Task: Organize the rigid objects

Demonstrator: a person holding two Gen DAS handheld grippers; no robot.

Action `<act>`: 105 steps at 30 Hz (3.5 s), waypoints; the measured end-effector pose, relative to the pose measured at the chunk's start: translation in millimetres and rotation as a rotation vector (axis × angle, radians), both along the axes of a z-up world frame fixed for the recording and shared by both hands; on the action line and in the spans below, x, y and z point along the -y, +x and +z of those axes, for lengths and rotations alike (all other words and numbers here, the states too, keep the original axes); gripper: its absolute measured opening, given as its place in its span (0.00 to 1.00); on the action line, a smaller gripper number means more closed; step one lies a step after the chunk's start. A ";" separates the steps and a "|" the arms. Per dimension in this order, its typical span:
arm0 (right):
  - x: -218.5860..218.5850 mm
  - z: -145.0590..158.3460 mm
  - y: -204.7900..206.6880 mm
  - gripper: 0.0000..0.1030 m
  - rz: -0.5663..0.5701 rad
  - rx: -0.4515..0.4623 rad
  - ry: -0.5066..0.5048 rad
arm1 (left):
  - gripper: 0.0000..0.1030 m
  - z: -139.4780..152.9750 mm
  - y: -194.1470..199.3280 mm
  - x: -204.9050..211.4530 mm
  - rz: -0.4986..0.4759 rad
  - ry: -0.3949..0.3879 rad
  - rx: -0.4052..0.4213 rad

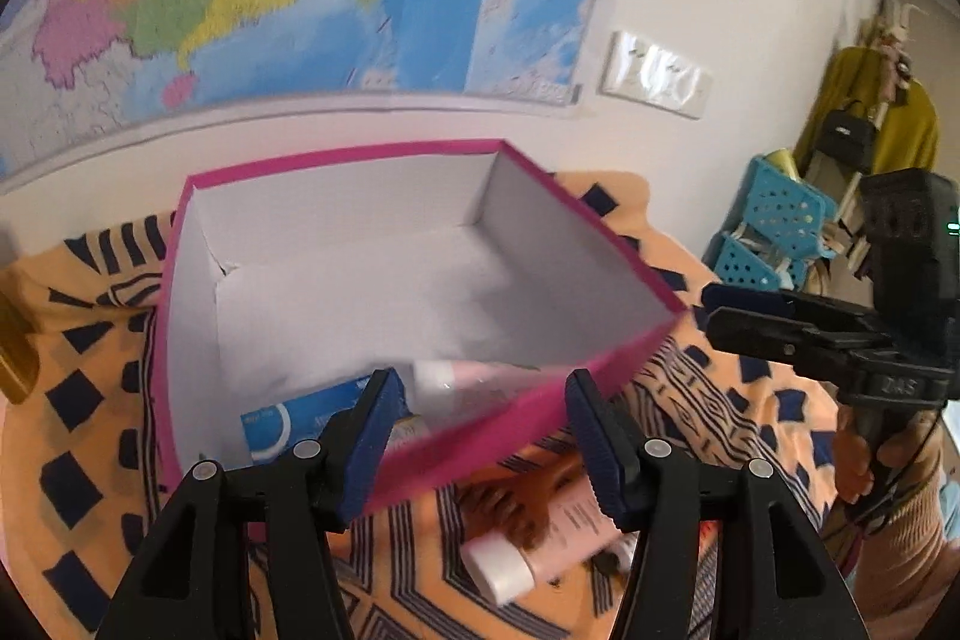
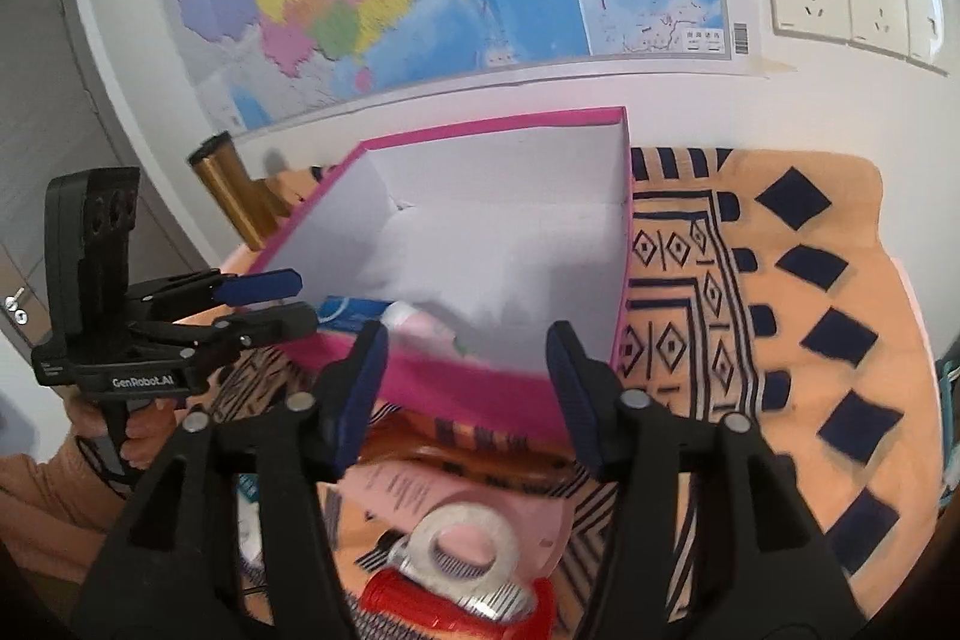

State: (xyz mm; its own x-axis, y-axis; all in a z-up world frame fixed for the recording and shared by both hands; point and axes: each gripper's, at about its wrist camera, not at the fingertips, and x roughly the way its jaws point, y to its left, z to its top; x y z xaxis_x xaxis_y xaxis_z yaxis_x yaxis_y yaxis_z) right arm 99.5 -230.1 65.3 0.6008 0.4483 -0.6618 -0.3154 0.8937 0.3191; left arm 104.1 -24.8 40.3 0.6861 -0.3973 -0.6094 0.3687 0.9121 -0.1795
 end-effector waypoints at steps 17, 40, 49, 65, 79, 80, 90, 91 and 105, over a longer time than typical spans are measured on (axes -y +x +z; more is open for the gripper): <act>42.6 -86.5 -76.3 0.56 -0.129 -0.259 0.071 | 0.60 -55.9 -61.9 48.7 -0.210 0.019 -0.147; 38.5 -103.4 -90.1 0.28 -0.144 -0.279 0.025 | 0.37 -91.5 -72.4 83.5 -0.304 0.025 -0.290; 40.2 -98.1 -97.6 0.27 -0.163 -0.250 0.016 | 0.37 -91.1 -74.0 85.5 -0.293 0.039 -0.292; 29.2 -60.0 -100.7 0.19 -0.122 -0.158 0.057 | 0.28 -67.3 -83.6 66.9 -0.290 -0.051 -0.252; 2.0 12.6 -44.7 0.19 -0.012 0.030 0.050 | 0.28 13.0 -54.1 33.6 -0.181 -0.019 -0.033; 0.0 17.2 -37.2 0.19 -0.008 0.043 0.043 | 0.28 16.5 -47.9 32.1 -0.173 -0.017 -0.027; -1.8 24.8 35.1 0.19 -0.006 0.048 0.035 | 0.28 22.6 22.5 26.9 -0.114 -0.017 -0.058; -1.5 21.2 44.2 0.19 -0.009 0.037 0.033 | 0.28 20.4 29.4 26.6 -0.108 -0.015 -0.068; -1.7 -31.5 101.3 0.19 -0.036 -0.125 -0.021 | 0.28 -16.0 75.8 33.2 -0.047 0.026 -0.179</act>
